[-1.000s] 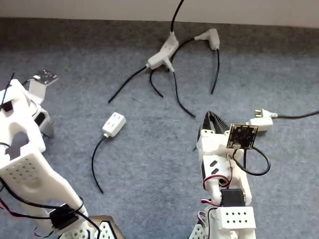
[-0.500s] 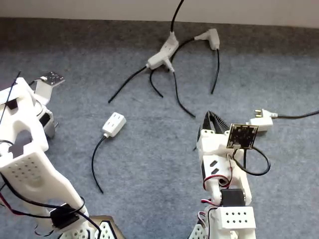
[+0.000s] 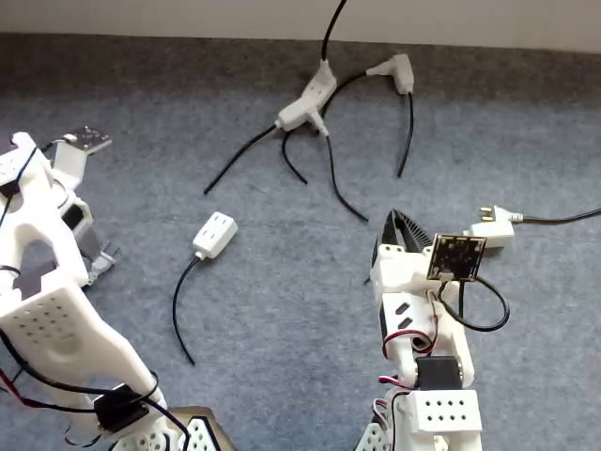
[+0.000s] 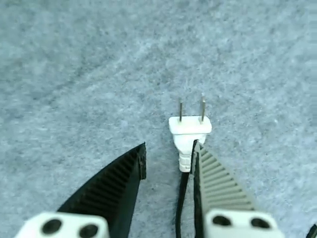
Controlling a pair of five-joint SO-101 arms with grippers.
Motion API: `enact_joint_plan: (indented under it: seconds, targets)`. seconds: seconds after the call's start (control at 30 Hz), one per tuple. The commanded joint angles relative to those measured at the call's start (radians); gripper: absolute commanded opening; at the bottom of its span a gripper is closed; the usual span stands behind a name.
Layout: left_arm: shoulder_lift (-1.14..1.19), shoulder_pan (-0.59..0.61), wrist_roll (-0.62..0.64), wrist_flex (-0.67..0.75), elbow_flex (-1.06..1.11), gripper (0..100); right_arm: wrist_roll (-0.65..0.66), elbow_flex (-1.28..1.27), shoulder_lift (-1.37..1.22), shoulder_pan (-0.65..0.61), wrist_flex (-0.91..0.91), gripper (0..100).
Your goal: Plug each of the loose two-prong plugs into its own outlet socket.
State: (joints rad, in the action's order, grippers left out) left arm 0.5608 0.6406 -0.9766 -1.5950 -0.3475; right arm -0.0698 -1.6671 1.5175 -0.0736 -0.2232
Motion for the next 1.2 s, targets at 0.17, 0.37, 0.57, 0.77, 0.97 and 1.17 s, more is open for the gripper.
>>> enact_joint_plan:
  seconds: [0.17,0.37,0.57,0.77,0.97,1.17]
  targets:
    - [-0.005,0.024,-0.002,0.018,-0.004,17,0.014,-0.142,0.015,-0.004,-0.001,0.9]
    - [-0.007,0.005,-0.002,0.084,0.108,17,0.014,-0.142,0.015,-0.004,-0.001,0.9]
    - [-0.007,-0.002,-0.002,0.161,0.160,16,0.014,-0.142,0.015,-0.004,-0.001,0.9]
    - [-0.016,-0.007,-0.002,0.158,0.159,16,0.014,-0.142,0.015,-0.004,-0.001,0.9]
    - [-0.016,-0.010,-0.002,0.098,0.162,16,0.014,-0.142,0.015,-0.004,-0.001,0.9]
    - [-0.016,-0.010,-0.002,0.089,0.165,16,0.014,-0.142,0.015,-0.004,-0.001,0.9]
